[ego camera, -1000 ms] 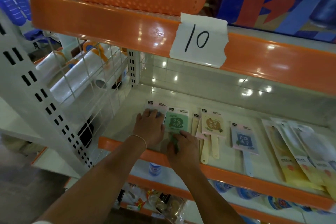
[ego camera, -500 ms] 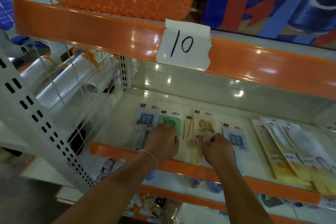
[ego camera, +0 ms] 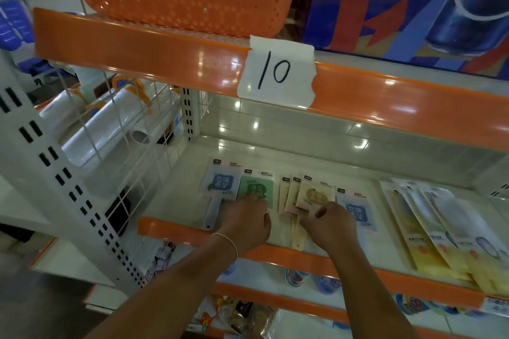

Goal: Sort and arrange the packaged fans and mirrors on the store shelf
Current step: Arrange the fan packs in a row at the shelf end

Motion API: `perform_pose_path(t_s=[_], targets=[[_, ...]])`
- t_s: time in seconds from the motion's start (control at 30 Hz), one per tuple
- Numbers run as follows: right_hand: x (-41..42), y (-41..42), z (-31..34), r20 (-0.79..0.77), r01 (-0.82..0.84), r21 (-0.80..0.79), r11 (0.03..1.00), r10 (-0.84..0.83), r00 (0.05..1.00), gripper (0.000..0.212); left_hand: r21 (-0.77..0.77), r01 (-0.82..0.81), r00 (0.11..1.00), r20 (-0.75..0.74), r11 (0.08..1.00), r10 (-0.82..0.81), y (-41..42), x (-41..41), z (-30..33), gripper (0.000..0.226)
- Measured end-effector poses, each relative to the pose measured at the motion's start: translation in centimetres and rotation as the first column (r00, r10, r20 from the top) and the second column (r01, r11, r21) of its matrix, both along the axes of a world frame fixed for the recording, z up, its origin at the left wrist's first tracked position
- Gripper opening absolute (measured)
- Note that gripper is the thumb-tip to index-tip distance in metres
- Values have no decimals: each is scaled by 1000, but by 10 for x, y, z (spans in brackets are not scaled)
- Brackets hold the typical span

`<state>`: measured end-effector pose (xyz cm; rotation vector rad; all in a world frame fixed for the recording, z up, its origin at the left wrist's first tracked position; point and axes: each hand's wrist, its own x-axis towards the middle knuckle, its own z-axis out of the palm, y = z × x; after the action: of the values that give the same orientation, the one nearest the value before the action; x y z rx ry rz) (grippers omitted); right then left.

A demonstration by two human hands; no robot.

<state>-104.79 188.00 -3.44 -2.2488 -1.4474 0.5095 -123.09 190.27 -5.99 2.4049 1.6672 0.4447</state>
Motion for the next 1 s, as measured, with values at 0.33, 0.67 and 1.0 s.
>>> perform_pose_path(t_s=[0.33,0.67,1.0], targets=[[-49,7,-3,-201,4,172,985,31,979,11,-99,-113,972,194,989,130,5,-18,-1,18],[-80,6,-20,-260,44,330,943,46,964,12,-201,-179,946,233,963,225,8,-30,-1,19],[-90,8,-34,-53,-240,244,940,260,964,16,-9,-377,923,82,926,376,9,-44,-7,23]])
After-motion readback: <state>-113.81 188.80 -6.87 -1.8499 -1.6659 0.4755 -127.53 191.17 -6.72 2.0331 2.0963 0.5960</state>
